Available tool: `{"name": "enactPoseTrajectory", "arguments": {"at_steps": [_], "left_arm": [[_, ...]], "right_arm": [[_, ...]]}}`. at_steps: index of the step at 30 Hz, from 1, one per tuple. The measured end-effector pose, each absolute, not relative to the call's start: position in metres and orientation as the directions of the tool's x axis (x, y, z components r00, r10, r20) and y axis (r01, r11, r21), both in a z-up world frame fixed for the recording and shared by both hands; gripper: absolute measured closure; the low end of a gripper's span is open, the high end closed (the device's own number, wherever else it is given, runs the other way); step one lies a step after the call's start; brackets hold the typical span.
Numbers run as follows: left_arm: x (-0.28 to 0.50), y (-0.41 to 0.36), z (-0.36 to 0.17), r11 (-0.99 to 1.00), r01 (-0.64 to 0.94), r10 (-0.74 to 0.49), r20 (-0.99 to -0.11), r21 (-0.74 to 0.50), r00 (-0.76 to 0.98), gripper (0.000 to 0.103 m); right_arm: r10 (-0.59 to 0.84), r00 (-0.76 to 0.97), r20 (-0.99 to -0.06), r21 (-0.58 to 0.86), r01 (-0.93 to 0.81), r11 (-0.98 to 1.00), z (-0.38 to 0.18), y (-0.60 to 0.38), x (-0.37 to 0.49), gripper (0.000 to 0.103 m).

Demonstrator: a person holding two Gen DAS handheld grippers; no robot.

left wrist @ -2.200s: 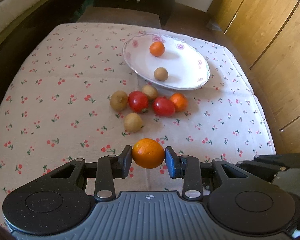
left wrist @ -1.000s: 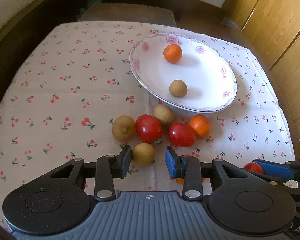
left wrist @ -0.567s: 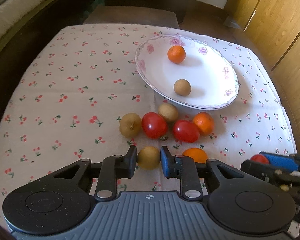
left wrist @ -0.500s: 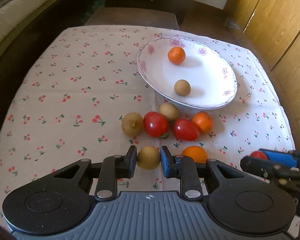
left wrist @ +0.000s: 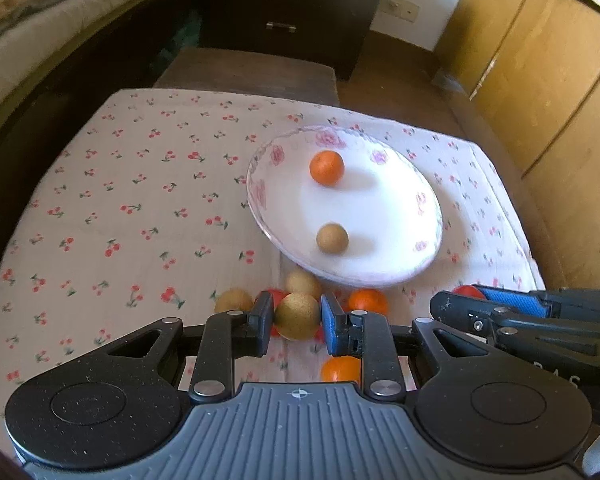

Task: Organize fruits
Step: 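Lower the brown fruit into the bowl with the left tool while the right tool drops the tomato in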

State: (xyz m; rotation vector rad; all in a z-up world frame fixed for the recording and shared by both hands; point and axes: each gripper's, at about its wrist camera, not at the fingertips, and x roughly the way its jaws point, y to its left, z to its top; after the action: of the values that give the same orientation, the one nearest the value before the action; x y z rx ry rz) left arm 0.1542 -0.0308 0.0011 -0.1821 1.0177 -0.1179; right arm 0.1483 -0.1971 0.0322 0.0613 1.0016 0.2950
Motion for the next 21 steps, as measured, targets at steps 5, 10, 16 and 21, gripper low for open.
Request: {"name": "enactPoseTrajectory", "arguments": {"at_steps": [5,10,16,21], "left_arm": [[0.176,-0.031,-0.007,0.972,0.001,-0.201,-0.829,-0.235,0.522,0.070],[0.194,-0.039,-0.008,0.974,0.006,-0.195,-0.825,-0.226,0.531,0.069],[0.204,-0.043,-0.012,0.977,0.002,-0.181,-0.828,-0.213,0.530,0.070],[0.206,-0.044,-0.014,0.976,-0.007,-0.181,-0.830,-0.218,0.528,0.071]], "right_arm": [[0.262,0.507,-0.821,0.179,-0.208,0.962,0.026,-0.198,0.171,0.075],[0.257,0.500,-0.827,0.171,-0.211,0.962,0.017,-0.194,0.191,0.075],[0.243,0.498,-0.832,0.161,-0.201,0.966,0.007,-0.194,0.205,0.075],[0.251,0.498,-0.830,0.178,-0.191,0.965,0.004,-0.196,0.210,0.075]]}}
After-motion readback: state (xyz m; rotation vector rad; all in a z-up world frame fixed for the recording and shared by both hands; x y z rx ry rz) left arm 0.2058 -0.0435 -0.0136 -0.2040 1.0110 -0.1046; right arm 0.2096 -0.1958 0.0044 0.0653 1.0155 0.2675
